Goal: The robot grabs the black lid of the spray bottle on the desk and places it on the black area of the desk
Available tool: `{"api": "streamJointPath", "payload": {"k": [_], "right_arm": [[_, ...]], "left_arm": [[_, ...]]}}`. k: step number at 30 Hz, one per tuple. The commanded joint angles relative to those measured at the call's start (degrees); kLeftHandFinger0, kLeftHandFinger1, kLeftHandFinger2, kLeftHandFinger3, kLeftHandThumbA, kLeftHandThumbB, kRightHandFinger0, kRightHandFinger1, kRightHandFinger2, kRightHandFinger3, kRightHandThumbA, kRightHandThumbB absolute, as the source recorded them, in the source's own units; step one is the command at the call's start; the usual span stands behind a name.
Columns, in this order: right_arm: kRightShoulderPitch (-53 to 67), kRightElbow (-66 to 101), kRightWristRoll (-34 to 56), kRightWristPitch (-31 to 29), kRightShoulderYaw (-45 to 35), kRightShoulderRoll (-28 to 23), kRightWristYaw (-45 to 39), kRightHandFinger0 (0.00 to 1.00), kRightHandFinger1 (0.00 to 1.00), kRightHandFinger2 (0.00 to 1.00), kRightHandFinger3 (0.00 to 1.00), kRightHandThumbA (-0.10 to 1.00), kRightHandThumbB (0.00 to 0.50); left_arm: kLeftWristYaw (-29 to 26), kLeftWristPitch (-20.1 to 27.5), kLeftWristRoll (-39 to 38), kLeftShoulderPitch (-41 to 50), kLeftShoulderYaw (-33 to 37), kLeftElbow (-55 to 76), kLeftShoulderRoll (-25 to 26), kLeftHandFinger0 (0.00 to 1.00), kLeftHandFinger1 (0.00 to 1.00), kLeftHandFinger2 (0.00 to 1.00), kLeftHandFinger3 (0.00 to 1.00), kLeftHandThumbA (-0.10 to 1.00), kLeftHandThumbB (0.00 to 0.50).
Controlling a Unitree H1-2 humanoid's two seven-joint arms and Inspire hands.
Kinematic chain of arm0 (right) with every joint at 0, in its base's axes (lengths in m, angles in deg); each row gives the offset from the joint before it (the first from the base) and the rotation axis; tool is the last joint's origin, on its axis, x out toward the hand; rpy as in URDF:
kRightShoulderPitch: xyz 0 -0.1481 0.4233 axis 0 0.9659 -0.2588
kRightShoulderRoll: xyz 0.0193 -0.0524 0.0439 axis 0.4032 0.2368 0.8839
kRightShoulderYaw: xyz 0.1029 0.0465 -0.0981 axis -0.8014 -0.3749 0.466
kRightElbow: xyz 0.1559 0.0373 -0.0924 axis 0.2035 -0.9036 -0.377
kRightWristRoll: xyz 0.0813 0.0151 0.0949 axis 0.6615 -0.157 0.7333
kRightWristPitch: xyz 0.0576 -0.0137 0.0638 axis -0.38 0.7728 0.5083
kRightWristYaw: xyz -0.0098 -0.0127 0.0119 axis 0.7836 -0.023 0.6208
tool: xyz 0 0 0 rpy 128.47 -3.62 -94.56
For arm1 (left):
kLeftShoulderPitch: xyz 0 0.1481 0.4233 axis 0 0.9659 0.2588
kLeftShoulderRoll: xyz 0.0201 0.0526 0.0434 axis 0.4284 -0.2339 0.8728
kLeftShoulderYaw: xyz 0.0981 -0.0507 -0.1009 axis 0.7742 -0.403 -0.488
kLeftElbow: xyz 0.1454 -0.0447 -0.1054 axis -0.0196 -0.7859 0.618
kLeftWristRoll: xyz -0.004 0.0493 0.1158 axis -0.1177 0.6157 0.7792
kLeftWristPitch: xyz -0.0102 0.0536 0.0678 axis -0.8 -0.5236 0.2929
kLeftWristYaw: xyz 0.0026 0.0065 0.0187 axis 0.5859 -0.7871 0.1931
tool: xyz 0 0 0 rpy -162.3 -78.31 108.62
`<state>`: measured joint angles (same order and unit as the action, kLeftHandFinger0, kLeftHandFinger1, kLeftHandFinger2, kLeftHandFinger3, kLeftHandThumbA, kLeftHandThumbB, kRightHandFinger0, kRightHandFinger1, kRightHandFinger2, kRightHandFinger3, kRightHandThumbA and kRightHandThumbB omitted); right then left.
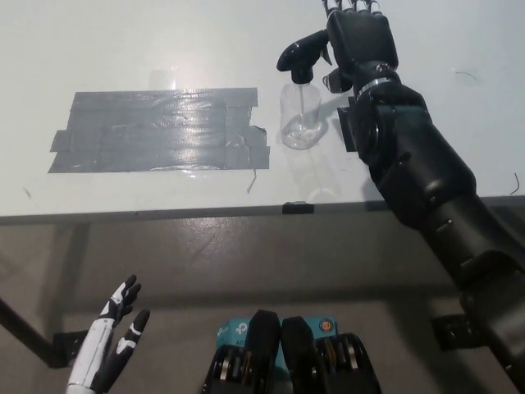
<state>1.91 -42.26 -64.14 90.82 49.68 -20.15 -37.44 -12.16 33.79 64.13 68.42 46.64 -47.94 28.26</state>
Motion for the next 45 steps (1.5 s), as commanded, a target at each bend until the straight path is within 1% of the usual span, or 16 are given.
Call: {"api": "streamJointPath", "payload": {"k": [1,18,23,25,26,27,28,29,30,31,32,33,36,40,42,45], "right_arm": [[-5.3,2.2,0.8,0.0,0.1,-0.1,2.2,1.0,1.0,1.0,1.0,0.89,0.372],[-7.5,-3.7,2.6,-1.4,1.0,0.7,2.7,1.0,1.0,1.0,1.0,0.91,0.378],[-8.5,-8.6,3.3,-3.8,1.6,0.8,4.5,1.0,1.0,1.0,1.0,0.85,0.373],[-9.0,-12.0,3.7,-7.0,1.9,0.7,6.9,1.0,1.0,1.0,1.0,0.72,0.363],[-9.3,-12.7,4.3,-8.4,1.6,0.8,7.6,0.97,0.9,0.91,0.98,0.5,0.341],[-9.7,-13.9,5.3,-10.4,1.2,0.9,8.6,0.75,0.75,0.75,0.82,0.44,0.323],[-9.6,-14.6,5.8,-12.5,1.0,1.0,10.2,0.19,0.28,0.38,0.5,0.22,0.273],[-9.5,-15.4,3.7,-14.1,2.7,0.7,15.2,0.01,0.09,0.26,0.38,-0.05,0.204],[-9.8,-16.2,2.8,-15.4,3.5,0.5,18.4,0.0,0.2,0.5,0.55,-0.1,0.189],[-9.9,-16.2,2.9,-15.5,3.5,0.4,18.3,0.0,0.3,0.66,0.69,-0.1,0.163],[-10.1,-16.1,3.2,-16.4,3.5,0.3,19.2,0.04,0.48,0.81,0.87,-0.1,0.151],[-10.3,-16.1,3.1,-16.7,3.6,0.2,20.2,0.06,0.52,0.82,0.92,-0.1,0.161],[-10.6,-15.0,4.0,-17.5,2.8,0.1,21.6,0.1,0.51,0.77,0.87,0.11,0.182],[-10.4,-13.3,5.4,-18.8,1.6,-0.2,22.1,0.16,0.41,0.62,0.75,0.24,0.204],[-10.4,-13.1,6.2,-20.5,1.0,-0.4,23.3,0.1,0.33,0.54,0.66,0.27,0.23],[-10.4,-12.8,6.5,-20.9,0.6,-0.6,23.5,0.1,0.35,0.54,0.61,0.33,0.228]], "left_arm": [[0.7,0.3,0.6,-0.5,0.3,2.3,1.1,1.0,1.0,1.0,1.0,0.93,0.19],[1.4,-1.6,0.5,-1.2,0.0,3.7,1.1,1.0,1.0,1.0,1.0,0.93,0.201],[1.6,-1.4,0.5,-1.5,0.0,3.4,1.3,1.0,1.0,1.0,1.0,0.94,0.199],[1.8,-1.6,0.4,-1.5,0.0,3.5,1.3,1.0,1.0,1.0,1.0,0.94,0.2],[1.9,-1.6,0.5,-1.6,0.0,3.5,1.3,1.0,1.0,1.0,1.0,0.95,0.202],[2.0,-1.6,0.4,-1.9,0.0,3.5,1.4,1.0,1.0,1.0,1.0,0.95,0.202],[2.1,-1.7,0.2,-1.9,0.0,3.5,1.5,1.0,1.0,1.0,1.0,0.95,0.203],[2.1,-1.5,0.5,-2.0,0.0,3.4,1.6,1.0,1.0,1.0,1.0,0.94,0.194],[2.0,-1.2,0.6,-2.5,0.1,3.0,1.6,1.0,1.0,1.0,1.0,0.94,0.193],[2.0,-1.2,0.6,-2.6,0.2,3.0,1.6,1.0,1.0,1.0,1.0,0.94,0.192],[2.2,-1.3,0.8,-2.7,0.3,3.1,1.7,1.0,1.0,1.0,1.0,0.94,0.19],[2.2,-1.5,0.9,-2.7,0.3,3.3,1.6,1.0,1.0,1.0,1.0,0.94,0.189],[2.4,-1.9,1.3,-2.8,0.4,3.7,1.7,1.0,1.0,1.0,1.0,0.94,0.189],[2.6,-1.9,1.3,-3.1,0.6,3.4,1.6,1.0,1.0,1.0,1.0,0.94,0.19],[2.6,-1.4,1.4,-3.4,0.7,3.2,1.7,1.0,1.0,1.0,1.0,0.94,0.187],[2.7,-1.2,1.0,-3.5,0.8,3.0,1.7,1.0,1.0,1.0,1.0,0.92,0.189]]}}
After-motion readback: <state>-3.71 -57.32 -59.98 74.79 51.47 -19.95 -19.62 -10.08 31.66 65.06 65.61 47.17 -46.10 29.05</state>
